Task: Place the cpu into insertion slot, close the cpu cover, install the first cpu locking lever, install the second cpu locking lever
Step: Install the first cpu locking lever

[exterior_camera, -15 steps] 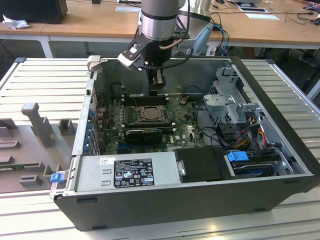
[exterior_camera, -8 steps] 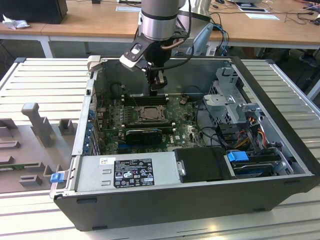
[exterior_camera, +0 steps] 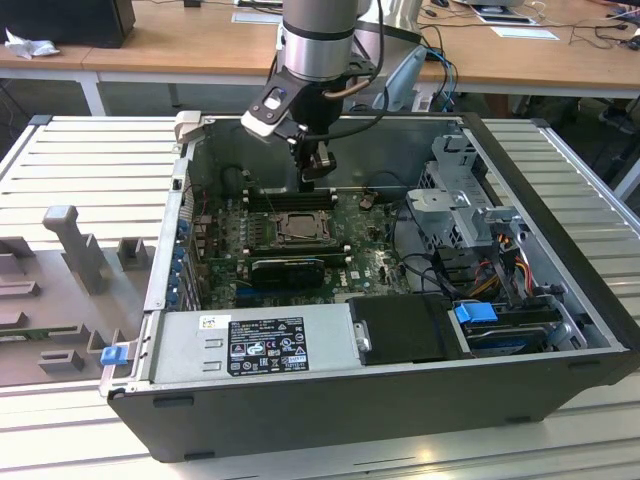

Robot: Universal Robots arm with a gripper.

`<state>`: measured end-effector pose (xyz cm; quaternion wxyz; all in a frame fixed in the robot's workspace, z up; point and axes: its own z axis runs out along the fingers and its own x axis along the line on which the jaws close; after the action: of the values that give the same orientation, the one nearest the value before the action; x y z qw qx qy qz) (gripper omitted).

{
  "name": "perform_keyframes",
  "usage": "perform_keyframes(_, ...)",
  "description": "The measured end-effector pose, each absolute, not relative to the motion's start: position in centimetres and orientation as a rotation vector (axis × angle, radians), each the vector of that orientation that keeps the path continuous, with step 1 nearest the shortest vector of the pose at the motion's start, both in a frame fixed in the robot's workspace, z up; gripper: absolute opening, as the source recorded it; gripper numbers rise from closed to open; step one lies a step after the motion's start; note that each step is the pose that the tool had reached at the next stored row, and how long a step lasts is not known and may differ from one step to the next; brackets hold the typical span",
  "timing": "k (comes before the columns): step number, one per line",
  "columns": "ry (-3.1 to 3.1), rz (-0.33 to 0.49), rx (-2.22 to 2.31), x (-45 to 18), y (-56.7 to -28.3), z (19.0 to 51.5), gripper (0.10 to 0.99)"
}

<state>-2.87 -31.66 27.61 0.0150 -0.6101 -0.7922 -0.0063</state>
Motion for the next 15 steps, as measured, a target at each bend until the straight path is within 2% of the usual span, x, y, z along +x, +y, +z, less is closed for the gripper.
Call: perform_keyframes(15, -2.548, -0.017, -1.785, -2.88, -31.66, 27.61, 0.106)
